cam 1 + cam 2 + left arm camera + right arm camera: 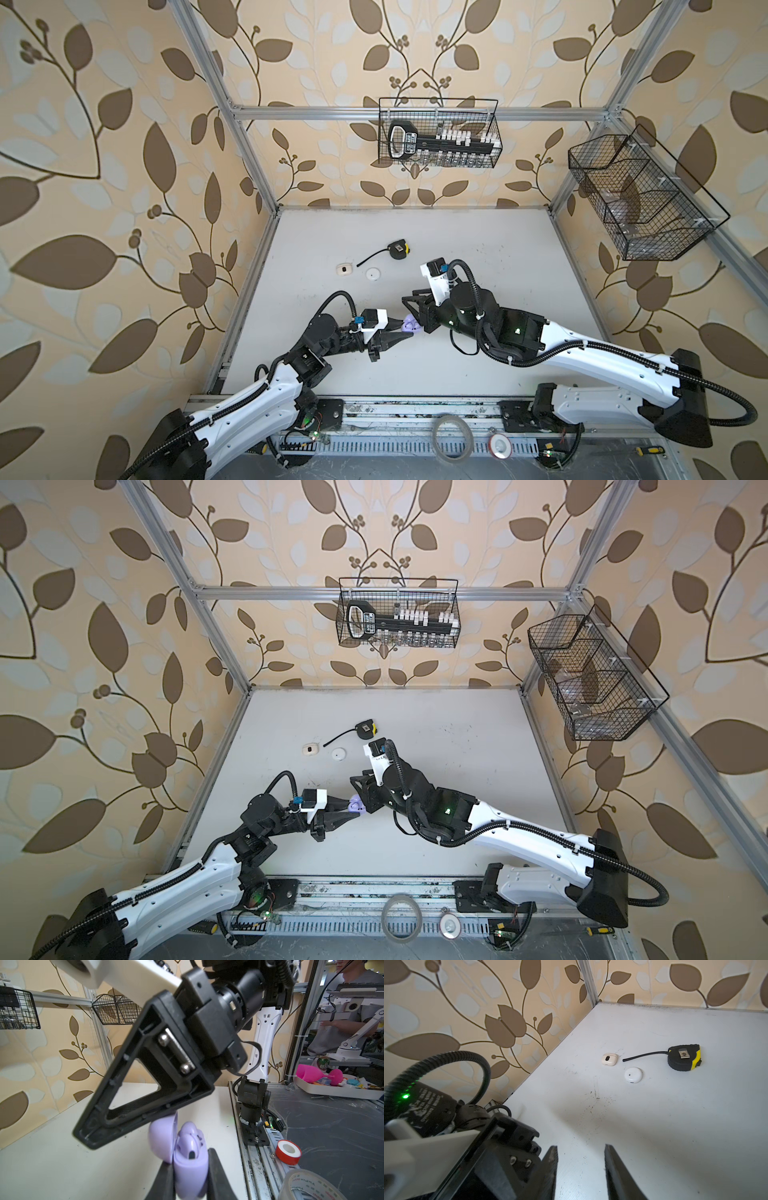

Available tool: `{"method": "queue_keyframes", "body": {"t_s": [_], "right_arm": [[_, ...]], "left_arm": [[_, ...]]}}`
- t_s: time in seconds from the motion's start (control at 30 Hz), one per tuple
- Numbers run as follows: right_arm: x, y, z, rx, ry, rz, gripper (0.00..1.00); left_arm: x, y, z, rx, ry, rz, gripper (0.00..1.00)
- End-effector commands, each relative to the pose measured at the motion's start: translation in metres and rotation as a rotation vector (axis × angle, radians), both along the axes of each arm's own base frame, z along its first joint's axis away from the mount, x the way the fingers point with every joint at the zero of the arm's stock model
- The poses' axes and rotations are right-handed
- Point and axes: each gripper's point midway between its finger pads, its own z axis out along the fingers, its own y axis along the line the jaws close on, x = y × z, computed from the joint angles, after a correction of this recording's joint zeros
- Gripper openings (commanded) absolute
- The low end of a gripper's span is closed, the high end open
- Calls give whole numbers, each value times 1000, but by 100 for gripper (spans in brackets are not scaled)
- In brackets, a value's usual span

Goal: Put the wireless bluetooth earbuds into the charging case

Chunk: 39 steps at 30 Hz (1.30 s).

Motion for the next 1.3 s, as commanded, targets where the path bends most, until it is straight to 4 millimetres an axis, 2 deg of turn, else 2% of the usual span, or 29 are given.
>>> {"method": "queue_keyframes", "body": {"t_s": [0.0, 0.23, 0.43, 0.57, 0.73, 0.9, 1.07, 1.27], "right_arm": [[-4, -5, 1, 0, -11, 1, 39], [-8, -21, -16, 1, 45, -24, 36], [-28, -3, -25, 13, 135, 103, 33], [-37, 6, -22, 25, 179, 155, 28], [-49, 5, -23, 27, 252, 183, 24], [-56, -3, -4, 66, 227, 179, 23], [-49, -18, 8, 75, 180, 126, 23], [-7, -51, 15, 18, 68, -100, 17]], "left_arm": [[5, 1, 33, -58, -81, 40, 0], [6, 4, 35, -68, -85, 64, 0], [6, 4, 34, -64, -91, 64, 0], [10, 4, 33, -63, -89, 81, 0], [14, 8, 33, -72, -93, 120, 0], [17, 9, 33, -73, -92, 140, 0], [12, 7, 33, -70, -100, 108, 0], [-5, 2, 28, -46, -130, 0, 0]]}}
